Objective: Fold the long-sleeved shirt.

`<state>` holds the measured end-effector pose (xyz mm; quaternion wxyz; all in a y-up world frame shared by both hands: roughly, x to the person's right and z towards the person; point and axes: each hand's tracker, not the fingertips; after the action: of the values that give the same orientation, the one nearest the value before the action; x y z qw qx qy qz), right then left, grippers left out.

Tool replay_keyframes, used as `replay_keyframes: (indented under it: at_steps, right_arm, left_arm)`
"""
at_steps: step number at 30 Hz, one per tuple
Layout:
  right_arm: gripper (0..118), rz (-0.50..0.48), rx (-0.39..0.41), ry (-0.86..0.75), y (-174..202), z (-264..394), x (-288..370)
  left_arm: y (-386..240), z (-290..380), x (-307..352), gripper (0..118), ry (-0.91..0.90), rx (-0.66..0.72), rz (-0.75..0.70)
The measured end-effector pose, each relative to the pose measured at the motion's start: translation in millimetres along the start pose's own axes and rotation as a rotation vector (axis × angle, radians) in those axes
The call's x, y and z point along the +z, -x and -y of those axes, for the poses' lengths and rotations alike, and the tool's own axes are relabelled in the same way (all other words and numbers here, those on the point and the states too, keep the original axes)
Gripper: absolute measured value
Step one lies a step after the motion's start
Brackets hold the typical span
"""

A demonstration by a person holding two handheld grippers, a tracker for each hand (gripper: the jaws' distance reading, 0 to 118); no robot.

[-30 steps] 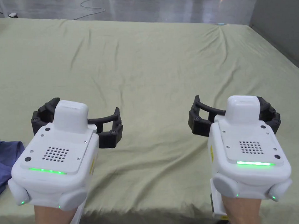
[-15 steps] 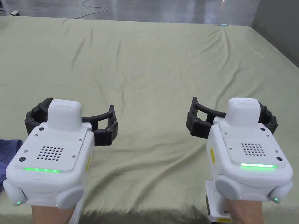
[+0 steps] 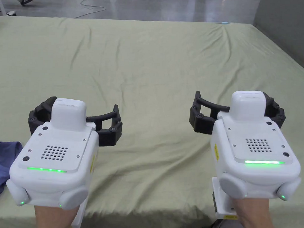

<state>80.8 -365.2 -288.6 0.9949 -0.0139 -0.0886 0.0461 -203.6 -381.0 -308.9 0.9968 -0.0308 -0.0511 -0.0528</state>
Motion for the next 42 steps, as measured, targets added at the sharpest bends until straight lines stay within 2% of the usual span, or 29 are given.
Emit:
replay_keyframes:
  at_steps: [24,27,29,30,33,36,39,42]
  right_arm:
    - [118,0.002,0.008,0.02,-3.6,2.8,3.6]
    - [118,-0.014,-0.019,0.059,-2.1,-2.9,4.0]
    - [118,0.021,-0.041,0.132,0.3,-9.0,7.5]
    - [118,0.007,-0.023,0.168,0.0,-12.0,9.6]
    - [118,-0.091,-0.037,0.178,-1.4,-14.3,7.7]
    - [118,-0.008,-0.05,0.237,6.8,-20.8,8.5]
    - [118,0.106,-0.019,0.322,15.8,-28.3,4.3]
    - [118,0.088,-0.022,0.283,15.7,-26.1,3.3]
  left_arm:
    - [-0.6,-1.9,4.6,118,-0.015,0.0,-0.008]
    - [-0.9,-2.1,5.1,118,-0.015,0.003,-0.005]
    - [-1.3,-2.2,5.4,118,-0.015,0.001,-0.004]
    - [-1.4,-2.2,5.5,118,-0.015,0.0,-0.004]
    - [-1.6,-2.3,5.8,118,-0.013,-0.003,-0.006]
    - [-0.8,-2.9,6.2,118,-0.008,0.0,-0.008]
    - [1.2,-4.5,7.0,118,-0.005,0.027,-0.007]
    - [2.2,-4.2,7.0,118,-0.002,0.034,-0.013]
